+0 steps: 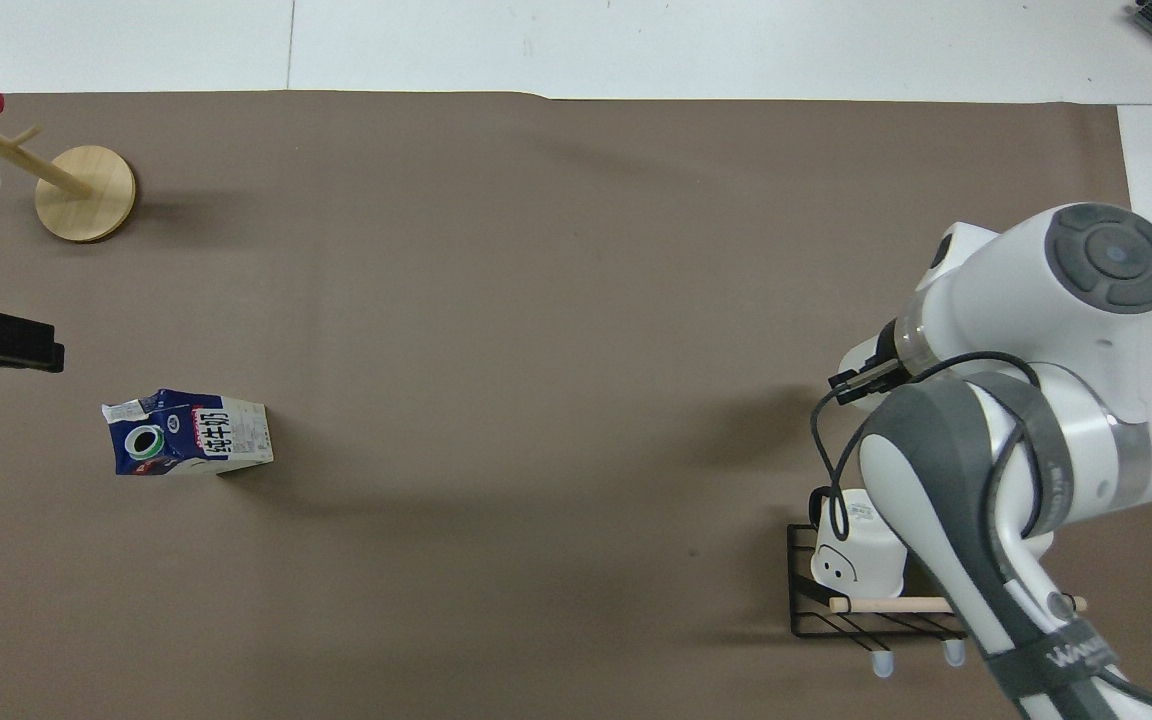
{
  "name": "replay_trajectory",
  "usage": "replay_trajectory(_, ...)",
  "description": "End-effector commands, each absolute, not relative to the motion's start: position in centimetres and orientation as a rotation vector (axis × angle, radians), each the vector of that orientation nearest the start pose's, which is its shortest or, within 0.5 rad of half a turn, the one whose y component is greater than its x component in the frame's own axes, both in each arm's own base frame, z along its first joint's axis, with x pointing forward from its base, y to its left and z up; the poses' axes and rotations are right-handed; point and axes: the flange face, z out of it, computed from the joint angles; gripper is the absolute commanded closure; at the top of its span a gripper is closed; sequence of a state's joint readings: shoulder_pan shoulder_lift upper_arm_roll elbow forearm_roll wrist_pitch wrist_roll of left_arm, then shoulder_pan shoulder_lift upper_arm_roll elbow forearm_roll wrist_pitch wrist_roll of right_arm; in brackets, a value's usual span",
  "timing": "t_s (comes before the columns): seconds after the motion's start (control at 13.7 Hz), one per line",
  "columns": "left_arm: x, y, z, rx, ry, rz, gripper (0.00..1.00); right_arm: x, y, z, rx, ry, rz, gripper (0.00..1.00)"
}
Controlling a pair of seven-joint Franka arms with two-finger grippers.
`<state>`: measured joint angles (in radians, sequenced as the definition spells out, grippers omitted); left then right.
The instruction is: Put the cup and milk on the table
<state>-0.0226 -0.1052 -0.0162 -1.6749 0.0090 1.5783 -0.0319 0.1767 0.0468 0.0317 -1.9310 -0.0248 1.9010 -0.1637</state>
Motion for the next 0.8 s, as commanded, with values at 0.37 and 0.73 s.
replay_trajectory(0.37, 47.9, -3.0, 56.0, -3.127, 0.028, -0.059, 0.00, 56.3, 23.7, 43.2, -3.013, -0.875, 0.055, 1.00)
replay_trajectory(0.73, 47.6, -3.5, 52.5, -3.129, 0.042, -0.088, 0.00, 54.6, 30.9, 39.3, -3.040, -0.744, 0.033, 1.00)
